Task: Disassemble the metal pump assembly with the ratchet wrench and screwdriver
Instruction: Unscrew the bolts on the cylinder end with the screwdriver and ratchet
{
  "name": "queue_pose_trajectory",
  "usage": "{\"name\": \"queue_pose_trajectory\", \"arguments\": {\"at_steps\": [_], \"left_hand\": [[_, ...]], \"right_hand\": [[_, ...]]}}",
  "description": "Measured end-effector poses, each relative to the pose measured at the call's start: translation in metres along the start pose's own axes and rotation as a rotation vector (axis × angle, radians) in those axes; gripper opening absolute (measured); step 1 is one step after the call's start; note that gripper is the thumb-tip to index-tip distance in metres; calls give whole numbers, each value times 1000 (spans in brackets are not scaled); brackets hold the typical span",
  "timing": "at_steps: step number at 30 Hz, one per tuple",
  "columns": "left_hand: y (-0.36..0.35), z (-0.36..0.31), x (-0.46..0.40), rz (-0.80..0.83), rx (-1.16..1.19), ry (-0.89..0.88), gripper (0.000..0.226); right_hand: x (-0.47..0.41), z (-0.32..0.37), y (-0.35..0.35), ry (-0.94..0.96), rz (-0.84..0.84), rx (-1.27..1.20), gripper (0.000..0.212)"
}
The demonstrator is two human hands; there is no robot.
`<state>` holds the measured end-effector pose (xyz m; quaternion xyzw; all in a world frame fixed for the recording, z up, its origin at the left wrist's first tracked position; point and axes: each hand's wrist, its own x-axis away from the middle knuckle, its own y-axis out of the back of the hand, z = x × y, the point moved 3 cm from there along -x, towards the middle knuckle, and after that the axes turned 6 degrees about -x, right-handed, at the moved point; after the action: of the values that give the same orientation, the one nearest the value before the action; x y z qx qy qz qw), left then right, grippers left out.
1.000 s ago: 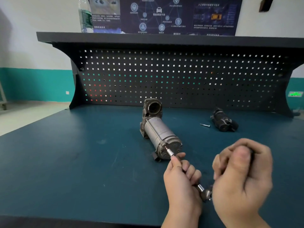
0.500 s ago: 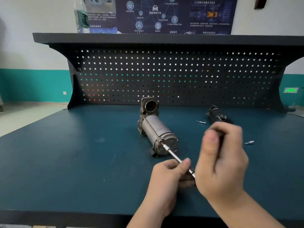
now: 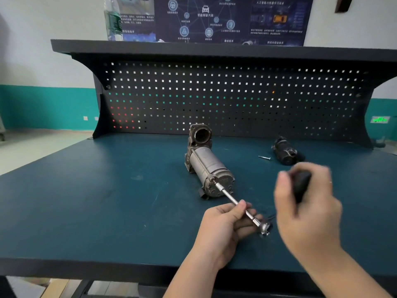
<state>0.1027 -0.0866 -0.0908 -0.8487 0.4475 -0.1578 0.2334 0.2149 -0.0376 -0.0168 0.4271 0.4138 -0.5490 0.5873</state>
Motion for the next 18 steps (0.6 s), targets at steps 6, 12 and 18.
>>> {"name": "queue_pose_trajectory", "arguments": {"at_steps": [6,12,18], "left_hand": [[1,-1,2,-32,5,17,13],[2,-2,3,-34,20,39,16],[-1,-3,5,-30,-77,-17,26]], "right_hand": [[18,-4,-8,-63,-142,-92,21],[35,-72,-17,-1133,-273,-266,24],[14,24,-20,322,30,-13,22]]}}
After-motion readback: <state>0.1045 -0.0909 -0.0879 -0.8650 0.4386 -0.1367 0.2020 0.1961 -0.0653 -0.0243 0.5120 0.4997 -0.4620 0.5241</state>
